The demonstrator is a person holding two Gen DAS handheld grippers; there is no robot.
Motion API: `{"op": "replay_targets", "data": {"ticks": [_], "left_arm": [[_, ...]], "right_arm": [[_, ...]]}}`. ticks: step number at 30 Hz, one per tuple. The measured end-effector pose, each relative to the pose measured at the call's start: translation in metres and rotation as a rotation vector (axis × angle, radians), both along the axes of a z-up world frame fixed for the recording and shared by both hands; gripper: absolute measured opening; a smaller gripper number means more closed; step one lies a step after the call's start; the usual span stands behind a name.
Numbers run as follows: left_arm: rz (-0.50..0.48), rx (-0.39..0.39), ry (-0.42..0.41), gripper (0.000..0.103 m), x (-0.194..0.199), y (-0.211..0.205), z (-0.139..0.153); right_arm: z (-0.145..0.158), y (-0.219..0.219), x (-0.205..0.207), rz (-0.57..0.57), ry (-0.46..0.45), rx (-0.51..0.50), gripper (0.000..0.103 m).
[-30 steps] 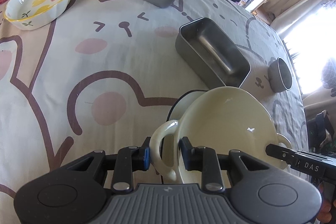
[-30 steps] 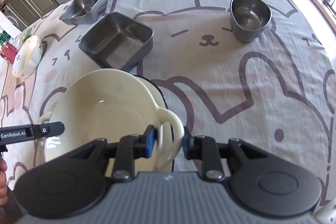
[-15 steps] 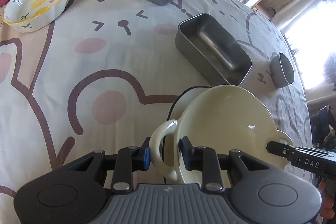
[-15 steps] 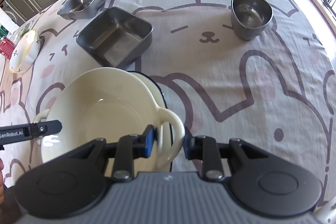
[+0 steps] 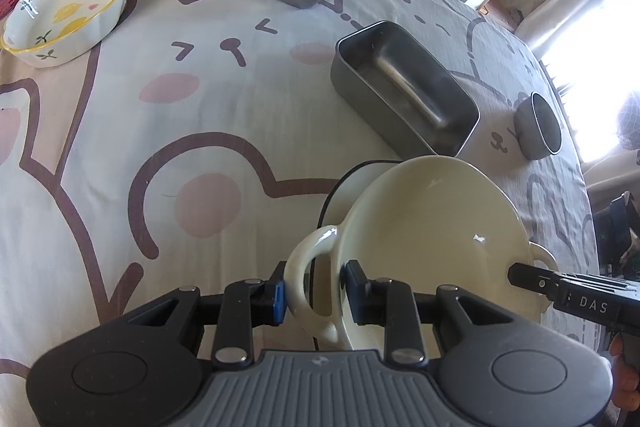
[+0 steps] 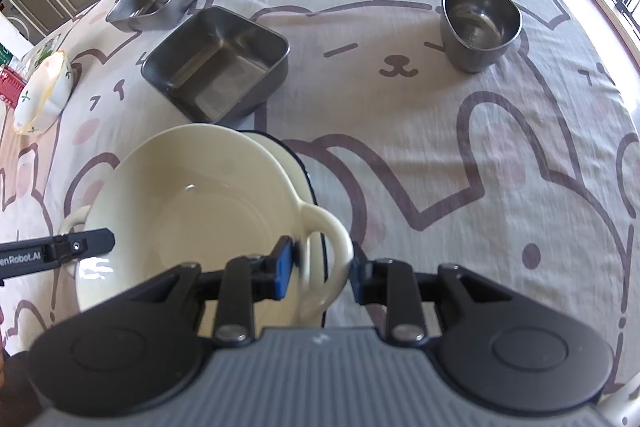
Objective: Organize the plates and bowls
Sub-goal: 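Lower the cream two-handled bowl onto the white plate with both tools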
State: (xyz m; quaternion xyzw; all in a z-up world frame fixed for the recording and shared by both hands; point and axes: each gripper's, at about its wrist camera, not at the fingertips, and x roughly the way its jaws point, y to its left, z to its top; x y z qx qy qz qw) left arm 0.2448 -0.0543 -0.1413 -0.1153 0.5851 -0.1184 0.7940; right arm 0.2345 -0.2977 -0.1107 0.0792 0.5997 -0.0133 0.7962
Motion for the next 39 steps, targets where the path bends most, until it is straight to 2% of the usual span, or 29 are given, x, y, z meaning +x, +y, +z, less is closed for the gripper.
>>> {"op": "replay_targets", "data": {"ticks": [17,39], "left_arm": [[-0.048,0.033,-0.006,0.031,-0.0012,-0.0049,-0.0012],[-0.07,0.053,-0.018,0.032,-0.0021,-0.0074,-0.0008]], "right_arm": [[-0.0079,0.002,0.0018,0.016,0.031,-0.007,0.036],[-0.0082,0.0022,0.0012,0.047,0.024,-0.016,0.037]]}}
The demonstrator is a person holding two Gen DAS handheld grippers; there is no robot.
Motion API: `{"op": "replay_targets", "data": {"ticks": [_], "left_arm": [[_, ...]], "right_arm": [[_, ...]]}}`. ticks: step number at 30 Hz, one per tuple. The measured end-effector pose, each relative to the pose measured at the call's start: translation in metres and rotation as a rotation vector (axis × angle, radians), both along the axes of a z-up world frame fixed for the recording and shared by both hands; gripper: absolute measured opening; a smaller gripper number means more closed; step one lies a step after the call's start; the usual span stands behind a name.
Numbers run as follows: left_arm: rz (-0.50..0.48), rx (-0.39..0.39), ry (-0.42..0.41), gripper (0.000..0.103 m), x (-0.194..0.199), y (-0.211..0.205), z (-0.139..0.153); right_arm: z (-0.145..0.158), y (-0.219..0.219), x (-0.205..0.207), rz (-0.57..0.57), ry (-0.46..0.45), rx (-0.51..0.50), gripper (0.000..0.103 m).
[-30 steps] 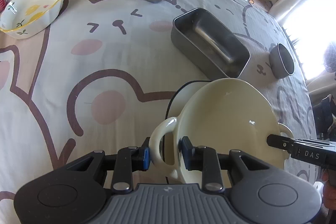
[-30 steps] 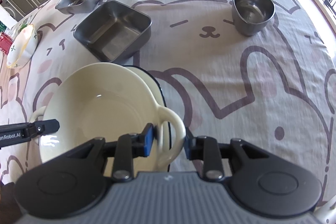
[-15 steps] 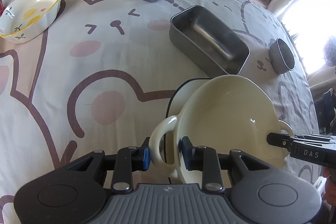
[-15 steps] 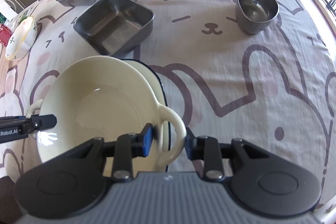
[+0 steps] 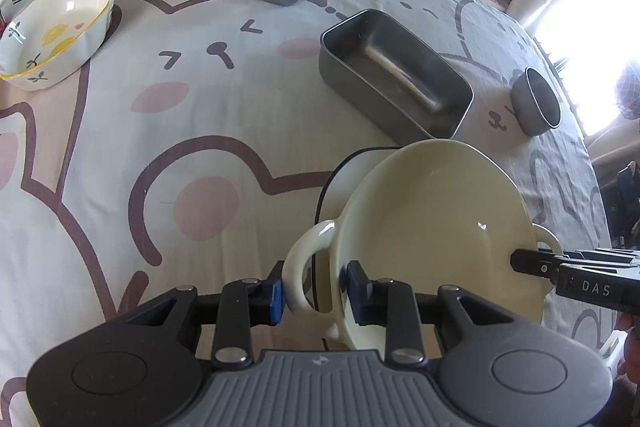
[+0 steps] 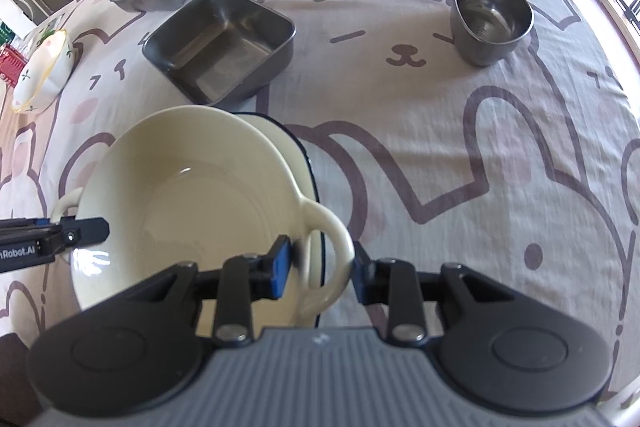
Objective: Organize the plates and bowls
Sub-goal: 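Lower the cream two-handled bowl onto the white plate with both tools, then open both tools to release the cream bowl rim and withdraw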
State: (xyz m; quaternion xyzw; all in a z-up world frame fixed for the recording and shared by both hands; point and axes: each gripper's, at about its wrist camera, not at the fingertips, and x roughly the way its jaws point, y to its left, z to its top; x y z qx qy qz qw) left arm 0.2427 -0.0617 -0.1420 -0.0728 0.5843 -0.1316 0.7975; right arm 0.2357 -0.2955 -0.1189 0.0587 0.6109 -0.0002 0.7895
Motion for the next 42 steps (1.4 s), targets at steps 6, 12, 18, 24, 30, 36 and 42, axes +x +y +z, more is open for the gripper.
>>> {"op": "replay_targets", "data": {"ticks": [6,12,18,24,30,36,42], "left_arm": [[-0.021,0.01,-0.002,0.04,-0.002,-0.004,0.001],[-0.033,-0.001,-0.008,0.05,-0.006,-0.005,0.004],[-0.032,0.008,-0.029,0.07,-0.012,-0.004,0.01],[-0.063,0.005,-0.053,0.09,-0.022,-0.006,0.019],[-0.092,0.017,-0.085,0.1,-0.032,-0.008,0.027],[-0.099,0.002,-0.131,0.103,-0.04,-0.003,0.044],[-0.094,0.007,-0.226,0.103,-0.051,0.011,0.071]], "right_arm": [[0.002,0.0,-0.002,0.018,-0.014,-0.009,0.038],[0.002,-0.003,-0.005,0.019,-0.016,-0.005,0.043],[0.005,-0.002,-0.009,0.03,-0.025,-0.008,0.06],[0.014,-0.003,-0.02,0.023,-0.058,-0.025,0.077],[0.027,-0.006,-0.03,-0.002,-0.1,-0.029,0.093],[0.042,-0.002,-0.043,0.023,-0.147,-0.019,0.102],[0.059,0.0,-0.056,0.033,-0.229,-0.012,0.103]]}}
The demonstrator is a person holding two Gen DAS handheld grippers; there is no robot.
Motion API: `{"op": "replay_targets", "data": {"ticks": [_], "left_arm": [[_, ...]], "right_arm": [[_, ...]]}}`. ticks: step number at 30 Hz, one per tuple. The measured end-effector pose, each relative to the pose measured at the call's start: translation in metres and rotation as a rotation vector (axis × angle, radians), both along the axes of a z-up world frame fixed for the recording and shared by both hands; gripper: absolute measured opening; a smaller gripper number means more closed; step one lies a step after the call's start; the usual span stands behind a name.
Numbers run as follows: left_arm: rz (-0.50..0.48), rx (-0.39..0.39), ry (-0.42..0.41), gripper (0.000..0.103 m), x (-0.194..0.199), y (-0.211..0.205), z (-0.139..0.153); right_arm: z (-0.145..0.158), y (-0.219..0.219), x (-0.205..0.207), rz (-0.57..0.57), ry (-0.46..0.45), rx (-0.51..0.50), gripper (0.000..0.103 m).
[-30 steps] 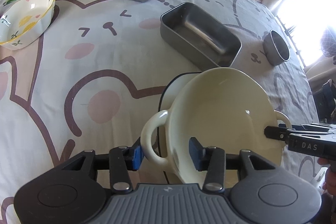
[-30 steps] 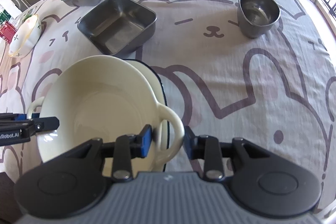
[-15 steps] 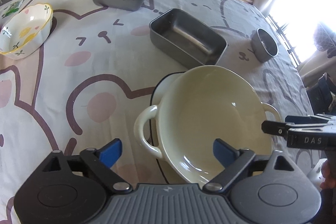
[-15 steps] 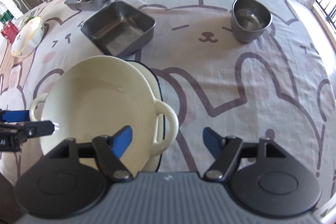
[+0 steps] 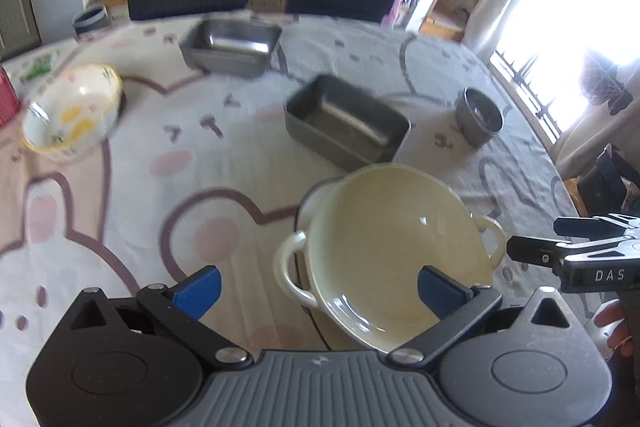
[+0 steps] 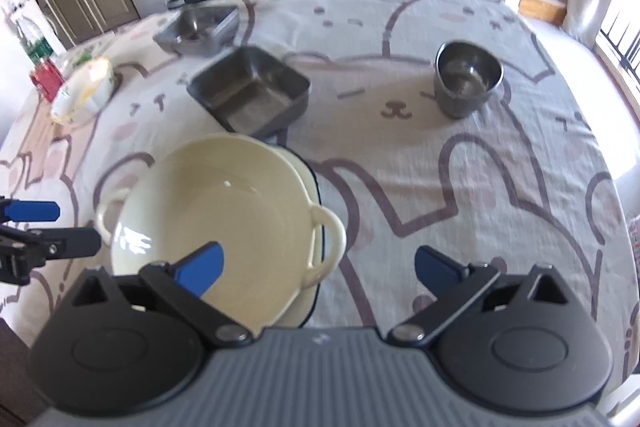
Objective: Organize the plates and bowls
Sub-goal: 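Open both tools to release the cream bowl rim and withdraw, then move both tools to the yellow-rimmed lemon-print bowl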
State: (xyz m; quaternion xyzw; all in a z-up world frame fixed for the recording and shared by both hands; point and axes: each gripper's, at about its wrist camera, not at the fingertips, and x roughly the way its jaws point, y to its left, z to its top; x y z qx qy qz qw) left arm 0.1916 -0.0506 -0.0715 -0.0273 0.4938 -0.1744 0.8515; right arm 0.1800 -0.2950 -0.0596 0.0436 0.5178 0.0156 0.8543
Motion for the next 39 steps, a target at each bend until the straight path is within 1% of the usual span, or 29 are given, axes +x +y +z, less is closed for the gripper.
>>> {"op": "replay_targets", "data": {"ticks": [3,7,12,19,24,27,29,33,36,39], "left_arm": [[0.02,-0.009,-0.046,0.103,-0.003,0.014,0.011],[0.064,-0.001,-0.097,0.103,-0.002,0.035,0.019],[0.157,-0.035,-0.139,0.103,0.003,0.07,0.026],[0.318,-0.067,-0.189,0.103,0.015,0.12,0.031],[0.432,-0.122,-0.213,0.103,0.024,0.156,0.031],[0.488,-0.135,-0.243,0.103,0.031,0.174,0.03],[0.52,-0.131,-0.258,0.103,0.036,0.186,0.029],[0.59,-0.09,-0.283,0.103,0.052,0.206,0.022],[0.583,-0.041,-0.282,0.103,0.067,0.214,0.013],[0.554,0.005,-0.276,0.102,0.084,0.217,0.001]], "right_arm": [[0.011,0.002,-0.003,0.001,-0.049,0.009,0.103],[0.024,0.01,-0.001,0.009,-0.112,0.024,0.103],[0.031,0.028,0.012,0.0,-0.165,0.079,0.103],[0.031,0.074,0.043,0.042,-0.22,0.122,0.103],[0.024,0.115,0.067,0.081,-0.236,0.16,0.103],[0.02,0.139,0.083,0.095,-0.247,0.182,0.103],[0.018,0.153,0.092,0.094,-0.255,0.2,0.103],[0.012,0.179,0.112,0.087,-0.27,0.248,0.103],[0.003,0.194,0.129,0.081,-0.271,0.288,0.103],[-0.007,0.212,0.147,0.097,-0.27,0.28,0.103]]}}
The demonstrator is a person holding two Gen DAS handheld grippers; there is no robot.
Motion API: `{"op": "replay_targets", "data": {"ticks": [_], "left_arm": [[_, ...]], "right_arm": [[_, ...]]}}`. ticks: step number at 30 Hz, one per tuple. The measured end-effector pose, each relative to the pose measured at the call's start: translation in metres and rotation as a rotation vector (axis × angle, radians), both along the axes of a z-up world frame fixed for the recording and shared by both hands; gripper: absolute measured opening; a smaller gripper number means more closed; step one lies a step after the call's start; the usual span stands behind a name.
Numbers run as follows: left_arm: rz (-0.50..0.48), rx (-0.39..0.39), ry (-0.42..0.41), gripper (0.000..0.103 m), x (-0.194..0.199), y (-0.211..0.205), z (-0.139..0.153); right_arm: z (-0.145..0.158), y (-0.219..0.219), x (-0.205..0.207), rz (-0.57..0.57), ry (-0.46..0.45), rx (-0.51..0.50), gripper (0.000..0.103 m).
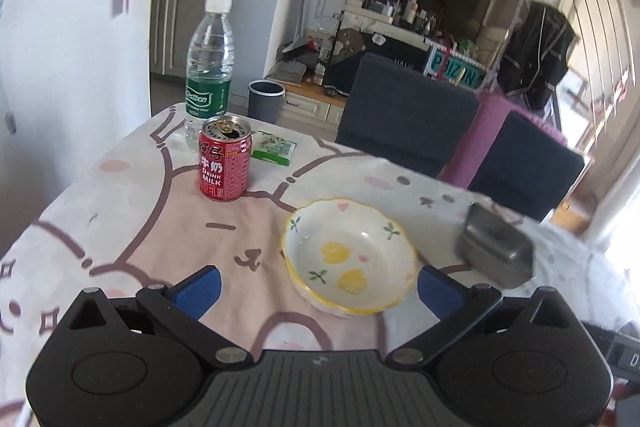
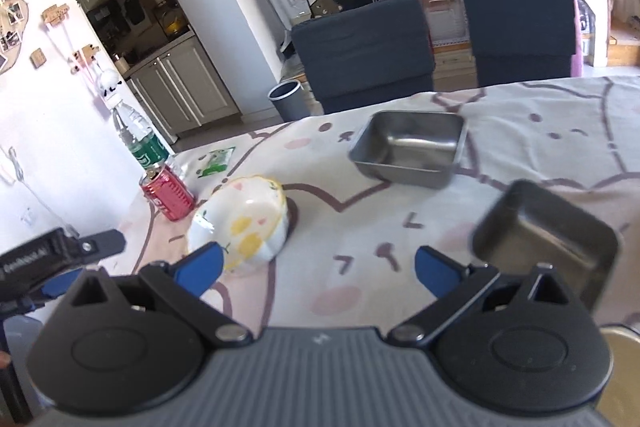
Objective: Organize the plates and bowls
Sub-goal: 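Move both tools to the yellow-rimmed lemon-print bowl, then close both tools on the rim of the lemon-print bowl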
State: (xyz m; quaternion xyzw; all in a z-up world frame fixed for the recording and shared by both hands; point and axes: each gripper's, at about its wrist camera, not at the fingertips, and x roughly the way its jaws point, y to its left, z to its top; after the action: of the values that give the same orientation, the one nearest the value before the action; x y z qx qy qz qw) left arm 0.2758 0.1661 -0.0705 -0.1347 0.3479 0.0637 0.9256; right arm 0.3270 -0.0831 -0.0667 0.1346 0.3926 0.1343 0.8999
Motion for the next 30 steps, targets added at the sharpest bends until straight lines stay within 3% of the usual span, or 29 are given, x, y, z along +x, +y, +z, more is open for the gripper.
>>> {"op": "replay_targets", "data": {"ticks": [5,7,12,14,16,23,30], "left_arm": [[-0.015,0.042,0.023,0.094,0.031,0.003,-0.018],[-0.029,0.042,0.039,0.082,0.044,0.005,-0.027],[-0.047,0.07,0.084,0.068,0.075,0.006,-0.05],[-0.042,0.066,0.101,0.063,0.086,0.008,-0.058],[-0.036,0.07,0.115,0.06,0.097,0.011,-0.065],[-0.023,0.1,0.178,0.052,0.117,0.018,-0.09],[-0.019,0.067,0.181,0.029,0.122,0.029,-0.095]], "right_arm": [[-0.019,0.025,0.03,0.032,0.021,-0.004,0.103],[-0.024,0.031,0.041,0.027,0.037,-0.004,0.103],[-0.041,0.042,0.074,0.039,0.08,-0.015,0.102],[-0.049,0.044,0.09,0.043,0.101,-0.003,0.097],[-0.056,0.045,0.103,0.046,0.118,0.022,0.084],[-0.081,0.055,0.13,0.083,0.171,0.101,0.065],[-0.098,0.066,0.136,0.123,0.191,0.126,0.03]]}}
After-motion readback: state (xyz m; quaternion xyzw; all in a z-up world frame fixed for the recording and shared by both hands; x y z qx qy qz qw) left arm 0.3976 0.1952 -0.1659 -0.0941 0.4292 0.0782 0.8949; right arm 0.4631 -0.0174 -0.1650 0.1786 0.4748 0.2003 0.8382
